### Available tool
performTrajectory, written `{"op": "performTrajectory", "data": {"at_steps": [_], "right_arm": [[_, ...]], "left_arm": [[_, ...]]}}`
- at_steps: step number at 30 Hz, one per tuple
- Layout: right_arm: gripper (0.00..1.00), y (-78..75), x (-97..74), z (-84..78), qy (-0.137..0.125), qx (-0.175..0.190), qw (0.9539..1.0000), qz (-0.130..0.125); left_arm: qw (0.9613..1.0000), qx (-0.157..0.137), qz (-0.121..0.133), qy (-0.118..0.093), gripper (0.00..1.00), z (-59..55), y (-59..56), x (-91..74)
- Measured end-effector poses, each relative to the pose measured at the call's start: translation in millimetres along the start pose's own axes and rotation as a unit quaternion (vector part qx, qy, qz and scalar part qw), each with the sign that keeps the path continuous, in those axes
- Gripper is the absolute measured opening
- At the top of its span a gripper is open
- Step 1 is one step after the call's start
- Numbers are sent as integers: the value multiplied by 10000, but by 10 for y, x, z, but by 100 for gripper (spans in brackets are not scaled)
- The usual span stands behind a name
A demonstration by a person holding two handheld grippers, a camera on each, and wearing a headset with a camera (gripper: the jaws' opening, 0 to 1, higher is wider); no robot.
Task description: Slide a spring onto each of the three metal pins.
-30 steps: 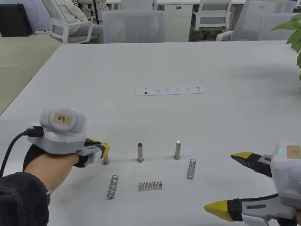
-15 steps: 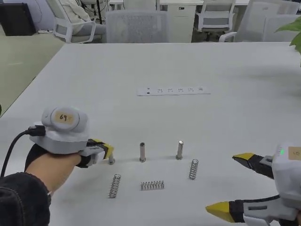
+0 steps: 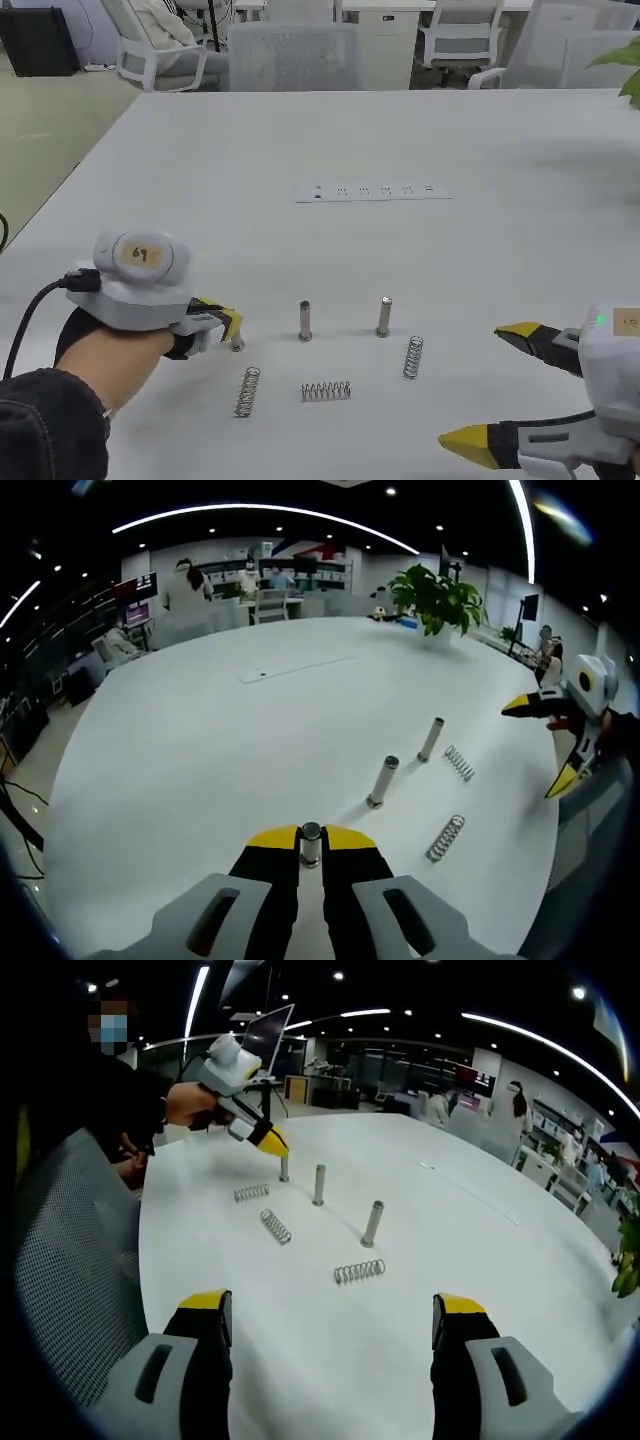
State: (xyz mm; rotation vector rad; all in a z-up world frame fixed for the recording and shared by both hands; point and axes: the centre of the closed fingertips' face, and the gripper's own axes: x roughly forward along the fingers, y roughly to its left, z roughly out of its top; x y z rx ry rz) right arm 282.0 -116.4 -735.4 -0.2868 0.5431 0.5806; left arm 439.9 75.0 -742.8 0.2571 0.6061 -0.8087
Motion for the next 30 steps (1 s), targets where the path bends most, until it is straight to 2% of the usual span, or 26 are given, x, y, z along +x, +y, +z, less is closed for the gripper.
{"op": "performTrajectory", "data": {"at_steps": [10, 13, 16, 23, 30], "right_arm": [[81, 12, -4, 8, -7, 1, 10000, 11], [81, 11, -4, 5, -1, -7, 10000, 12], [81, 5, -7, 8, -7, -3, 10000, 2], [81, 6, -7, 6, -3, -15, 10000, 3], [81, 3, -7, 5, 3, -23, 10000, -3]], "left_arm": [[9998, 200, 43, -40, 0, 15, -2, -8], [9997, 208, 21, -122, 1, 54, -12, -15], [9996, 207, 35, -190, 7, 86, -15, -25], [9995, 168, 75, -248, 11, 86, -2, -66], [9986, 104, 33, -517, 21, 163, -36, -170]]}}
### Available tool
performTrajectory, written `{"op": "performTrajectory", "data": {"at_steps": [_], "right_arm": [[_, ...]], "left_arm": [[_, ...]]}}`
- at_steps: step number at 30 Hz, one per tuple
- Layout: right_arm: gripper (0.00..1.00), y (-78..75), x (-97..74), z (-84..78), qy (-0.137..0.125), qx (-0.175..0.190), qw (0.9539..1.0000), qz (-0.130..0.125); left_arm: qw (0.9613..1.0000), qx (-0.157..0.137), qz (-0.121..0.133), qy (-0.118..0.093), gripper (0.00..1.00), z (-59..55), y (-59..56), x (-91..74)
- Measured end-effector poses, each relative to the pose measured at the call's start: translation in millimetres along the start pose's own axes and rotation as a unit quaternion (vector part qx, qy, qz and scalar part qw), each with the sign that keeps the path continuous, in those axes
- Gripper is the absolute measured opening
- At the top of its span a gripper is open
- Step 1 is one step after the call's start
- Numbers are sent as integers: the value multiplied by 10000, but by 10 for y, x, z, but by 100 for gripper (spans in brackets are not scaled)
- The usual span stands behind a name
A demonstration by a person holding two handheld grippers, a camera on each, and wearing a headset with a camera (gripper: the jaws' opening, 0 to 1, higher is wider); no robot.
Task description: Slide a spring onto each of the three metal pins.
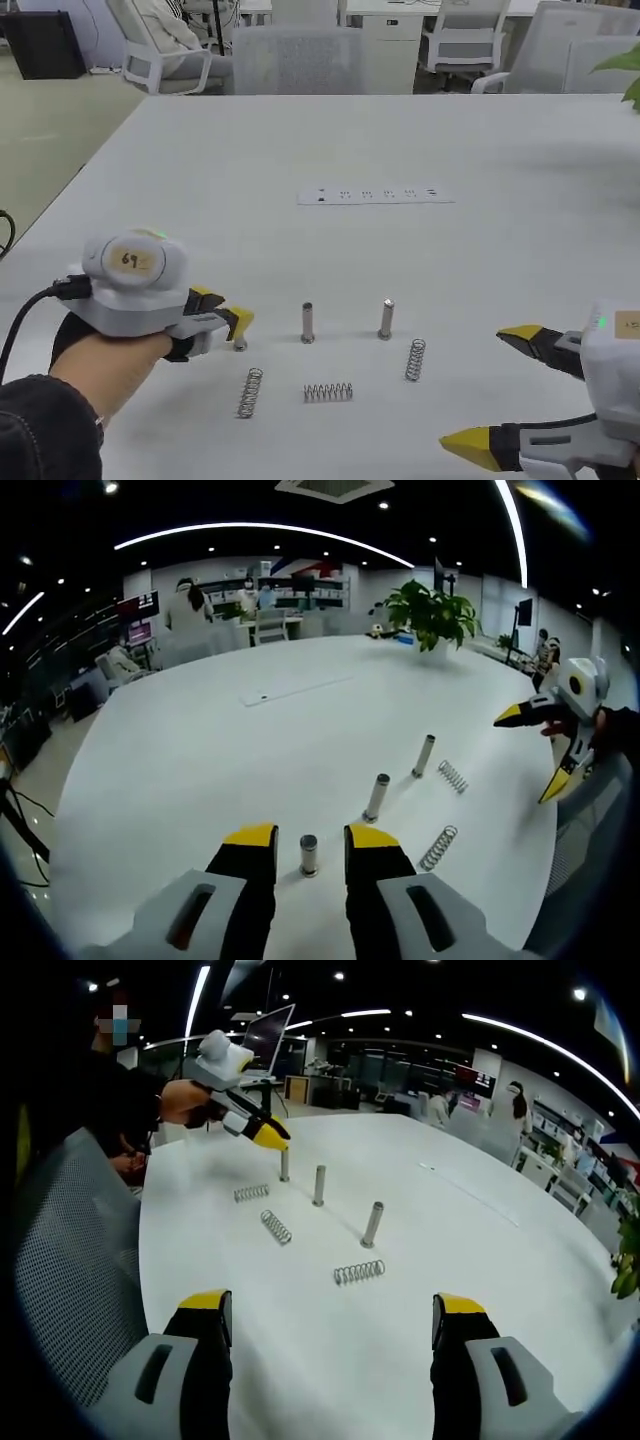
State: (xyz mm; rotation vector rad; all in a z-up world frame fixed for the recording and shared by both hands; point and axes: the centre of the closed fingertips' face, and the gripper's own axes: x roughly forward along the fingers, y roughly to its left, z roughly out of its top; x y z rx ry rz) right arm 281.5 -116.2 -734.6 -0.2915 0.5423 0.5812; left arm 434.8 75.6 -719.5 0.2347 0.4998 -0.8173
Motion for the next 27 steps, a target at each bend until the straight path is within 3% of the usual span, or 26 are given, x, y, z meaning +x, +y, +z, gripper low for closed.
{"op": "performTrajectory", "data": {"at_steps": [12, 16, 27], "right_arm": [[81, -16, -7, 8, -27, 13, 10000, -25], [81, -13, -4, 8, -23, 2, 10000, -21], [81, -1, 1, 13, -28, -2, 10000, 0]], "left_arm": [[9993, -102, 65, -368, 34, 98, -42, -254], [9990, -147, 79, -407, 37, 74, -55, -341], [9996, -231, -44, -123, 37, -298, -204, -453]]}}
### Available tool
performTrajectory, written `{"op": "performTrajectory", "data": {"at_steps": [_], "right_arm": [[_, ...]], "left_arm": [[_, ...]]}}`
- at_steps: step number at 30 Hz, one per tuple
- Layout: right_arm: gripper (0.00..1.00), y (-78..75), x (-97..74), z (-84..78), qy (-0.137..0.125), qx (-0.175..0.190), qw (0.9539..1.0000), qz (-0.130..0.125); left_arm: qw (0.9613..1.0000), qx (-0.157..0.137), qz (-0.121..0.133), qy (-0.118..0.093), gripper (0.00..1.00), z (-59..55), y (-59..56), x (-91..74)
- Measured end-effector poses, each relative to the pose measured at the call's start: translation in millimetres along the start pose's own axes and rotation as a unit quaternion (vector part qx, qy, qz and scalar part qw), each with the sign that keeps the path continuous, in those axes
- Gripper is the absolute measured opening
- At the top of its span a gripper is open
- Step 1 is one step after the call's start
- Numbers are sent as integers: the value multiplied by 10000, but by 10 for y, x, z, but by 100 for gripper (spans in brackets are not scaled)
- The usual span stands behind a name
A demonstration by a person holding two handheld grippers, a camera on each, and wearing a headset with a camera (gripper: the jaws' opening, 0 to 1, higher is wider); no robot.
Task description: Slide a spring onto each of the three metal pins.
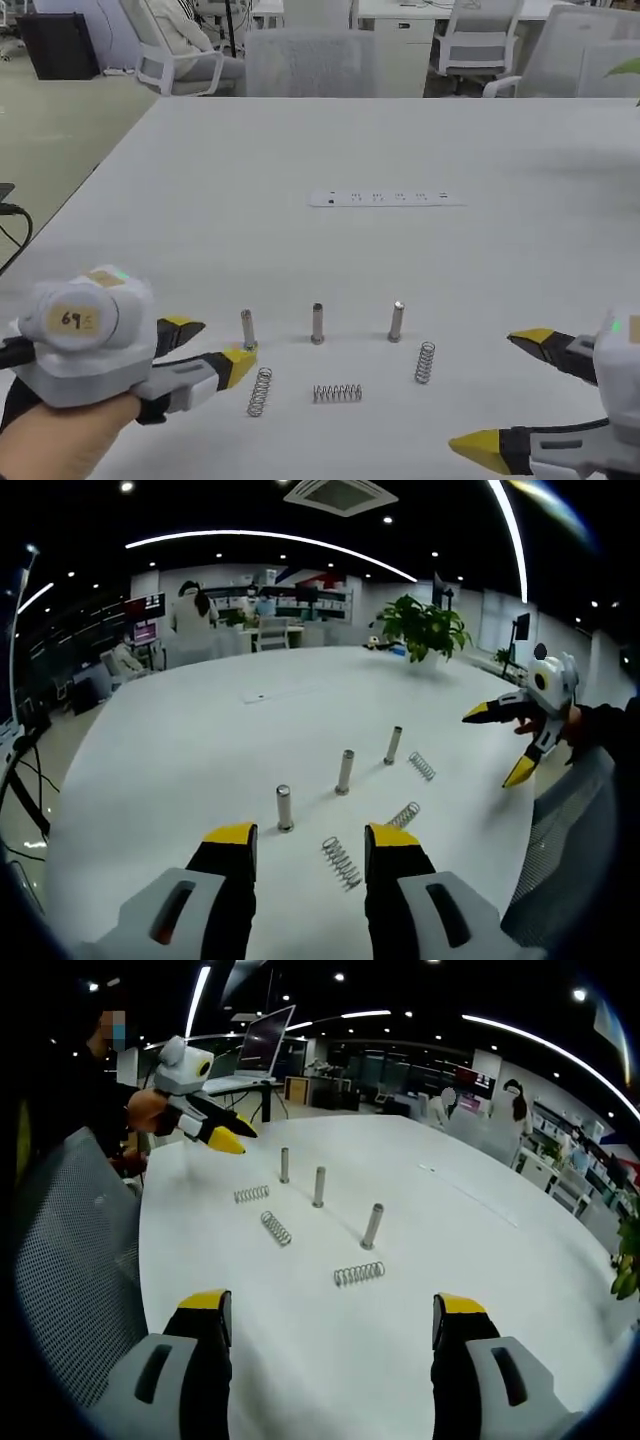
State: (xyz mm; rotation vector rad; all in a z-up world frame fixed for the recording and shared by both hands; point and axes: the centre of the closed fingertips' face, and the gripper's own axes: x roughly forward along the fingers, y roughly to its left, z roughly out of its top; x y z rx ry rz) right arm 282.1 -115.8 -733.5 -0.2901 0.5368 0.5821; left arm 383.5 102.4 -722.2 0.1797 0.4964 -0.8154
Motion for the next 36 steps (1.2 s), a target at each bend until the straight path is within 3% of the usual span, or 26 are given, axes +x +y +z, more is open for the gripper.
{"op": "performTrajectory", "data": {"at_steps": [8, 16, 20, 30, 36], "right_arm": [[81, 30, 9, -1, 33, -24, 10000, 38], [81, 49, 18, -15, 76, -37, 9999, 69], [81, 37, 24, -23, 82, -24, 9999, 62], [81, 36, 25, -59, 145, 15, 9999, 63], [81, 30, 29, -69, 162, 25, 9998, 55]], "left_arm": [[9997, 27, -106, 219, 35, -181, -108, 51], [9970, 307, -388, 587, 30, -467, -300, 197], [9962, 472, -434, 582, 26, -490, -365, 237], [9947, 703, -350, 670, 21, -561, -319, 357], [9962, 537, -278, 619, 18, -560, -247, 334]]}}
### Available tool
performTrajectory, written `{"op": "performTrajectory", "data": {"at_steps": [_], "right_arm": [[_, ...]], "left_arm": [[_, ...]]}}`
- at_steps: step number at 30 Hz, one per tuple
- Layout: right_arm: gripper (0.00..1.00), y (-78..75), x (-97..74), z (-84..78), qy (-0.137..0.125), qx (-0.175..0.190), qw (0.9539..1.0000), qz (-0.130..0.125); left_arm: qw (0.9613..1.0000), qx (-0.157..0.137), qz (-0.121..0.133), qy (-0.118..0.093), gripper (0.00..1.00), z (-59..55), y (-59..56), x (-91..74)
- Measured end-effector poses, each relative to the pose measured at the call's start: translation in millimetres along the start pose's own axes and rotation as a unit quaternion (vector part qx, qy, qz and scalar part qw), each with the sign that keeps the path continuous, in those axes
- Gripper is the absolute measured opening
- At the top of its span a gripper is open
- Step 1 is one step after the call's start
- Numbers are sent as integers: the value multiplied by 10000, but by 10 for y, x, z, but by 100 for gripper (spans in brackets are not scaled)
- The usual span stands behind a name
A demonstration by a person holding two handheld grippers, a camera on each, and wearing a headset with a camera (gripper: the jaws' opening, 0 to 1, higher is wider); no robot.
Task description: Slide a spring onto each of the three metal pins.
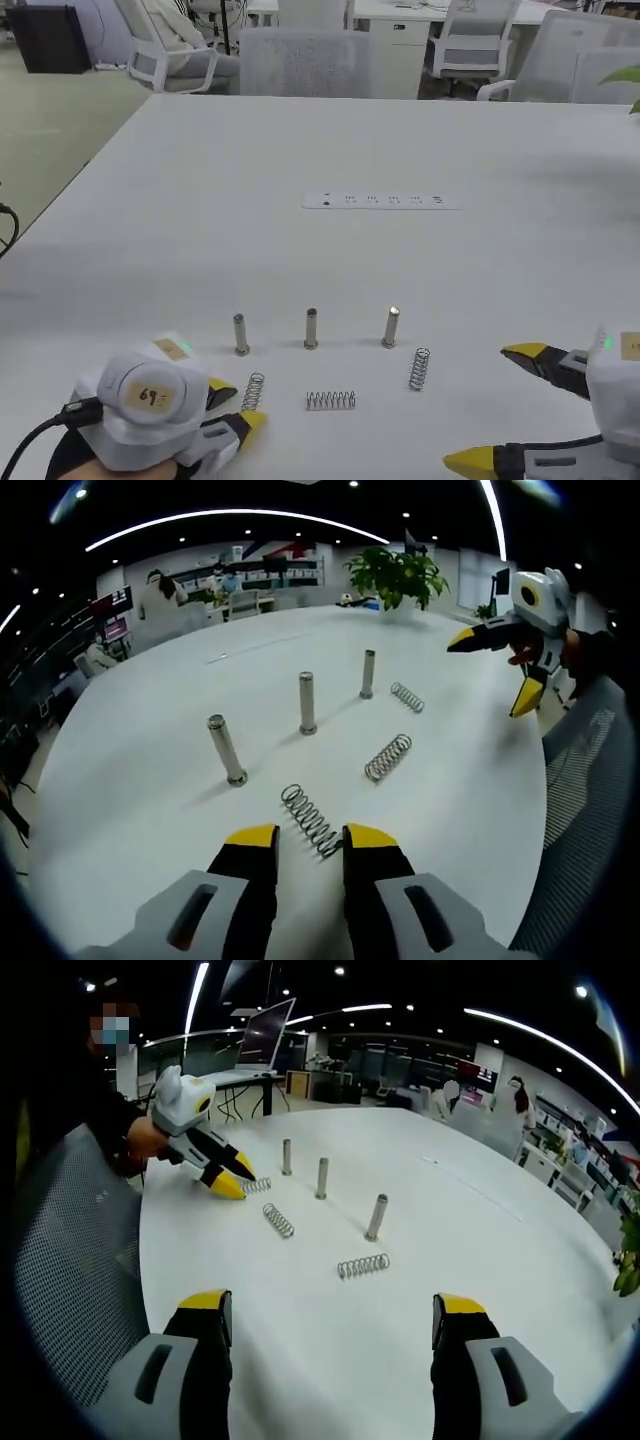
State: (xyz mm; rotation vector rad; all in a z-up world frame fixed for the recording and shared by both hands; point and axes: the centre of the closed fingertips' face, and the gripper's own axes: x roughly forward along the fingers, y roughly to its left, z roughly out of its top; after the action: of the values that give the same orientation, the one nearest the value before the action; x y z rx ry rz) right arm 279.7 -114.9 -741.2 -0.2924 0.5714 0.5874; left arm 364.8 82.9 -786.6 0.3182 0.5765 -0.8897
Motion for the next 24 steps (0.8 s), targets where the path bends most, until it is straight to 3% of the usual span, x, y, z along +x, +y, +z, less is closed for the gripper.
{"op": "performTrajectory", "data": {"at_steps": [9, 24], "right_arm": [[81, 10, 6, -8, 10, 2, 10000, 20], [81, 4, 17, -12, 4, 7, 10000, 34]], "left_arm": [[9995, -124, 251, -108, 15, 15, 161, -86], [9999, 82, 134, 24, 7, -41, 89, -16]]}}
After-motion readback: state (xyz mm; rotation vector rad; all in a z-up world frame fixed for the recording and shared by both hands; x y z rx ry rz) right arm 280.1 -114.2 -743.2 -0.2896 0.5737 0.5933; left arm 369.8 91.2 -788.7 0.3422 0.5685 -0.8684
